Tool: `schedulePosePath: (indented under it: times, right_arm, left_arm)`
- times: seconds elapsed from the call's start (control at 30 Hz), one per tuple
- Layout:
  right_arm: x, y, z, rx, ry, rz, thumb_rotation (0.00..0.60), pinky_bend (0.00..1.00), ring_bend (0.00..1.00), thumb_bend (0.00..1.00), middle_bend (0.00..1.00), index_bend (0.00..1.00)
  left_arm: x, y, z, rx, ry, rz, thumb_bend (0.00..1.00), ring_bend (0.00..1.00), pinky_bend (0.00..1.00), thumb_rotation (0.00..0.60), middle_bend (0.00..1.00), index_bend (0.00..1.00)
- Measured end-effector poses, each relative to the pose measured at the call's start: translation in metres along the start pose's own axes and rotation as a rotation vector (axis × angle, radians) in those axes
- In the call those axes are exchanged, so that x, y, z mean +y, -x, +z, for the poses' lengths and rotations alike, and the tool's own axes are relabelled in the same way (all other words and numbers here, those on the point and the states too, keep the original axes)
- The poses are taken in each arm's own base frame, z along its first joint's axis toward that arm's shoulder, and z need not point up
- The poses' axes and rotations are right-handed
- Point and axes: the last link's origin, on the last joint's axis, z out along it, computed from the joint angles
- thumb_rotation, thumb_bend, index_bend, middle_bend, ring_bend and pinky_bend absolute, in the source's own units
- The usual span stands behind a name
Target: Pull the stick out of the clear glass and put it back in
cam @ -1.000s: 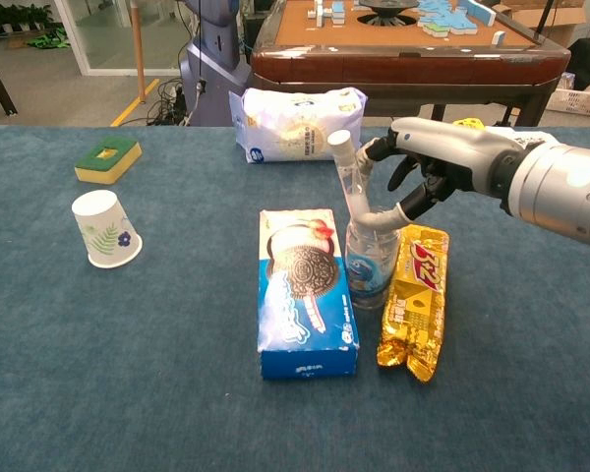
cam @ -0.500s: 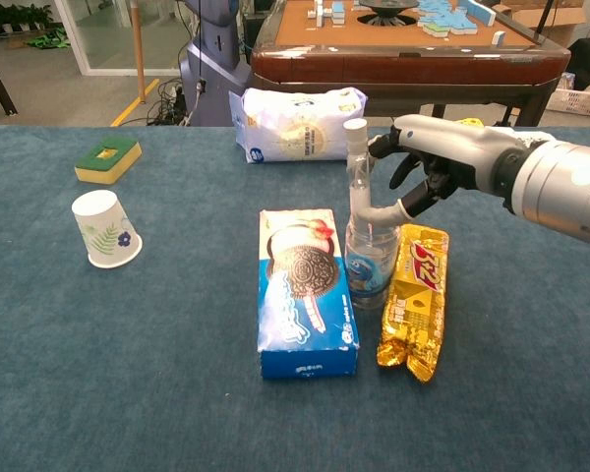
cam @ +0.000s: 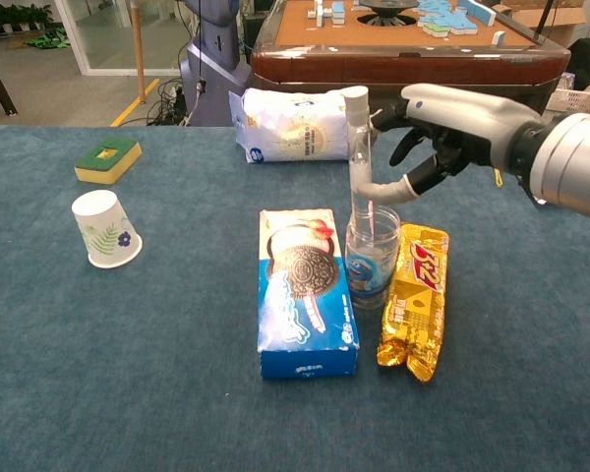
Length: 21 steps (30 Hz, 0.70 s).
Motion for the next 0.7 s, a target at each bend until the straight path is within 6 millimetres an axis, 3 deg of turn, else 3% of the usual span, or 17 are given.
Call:
schedulePosePath:
  times: [0.43,0.7]
  right_arm:
    - [0.009,-0.027,-0.019,0.102,-0.004,0.035,0.6,0.24,0.21,0.44,0.4,0.68]
    - [0.014,-0.044,-0.028,0.175,-0.011,0.073,0.6,0.35,0.35,0.44,0.52,0.72]
  left_arm:
    - [0.002,0.003,0.001,-0.013,0.003,0.01,0.33,0.15,0.36,0.6,0.16,0.25]
    - [0.002,0.006,0.002,-0.02,0.001,0.015,0.33,0.15,0.36,0.6,0.16,0.25]
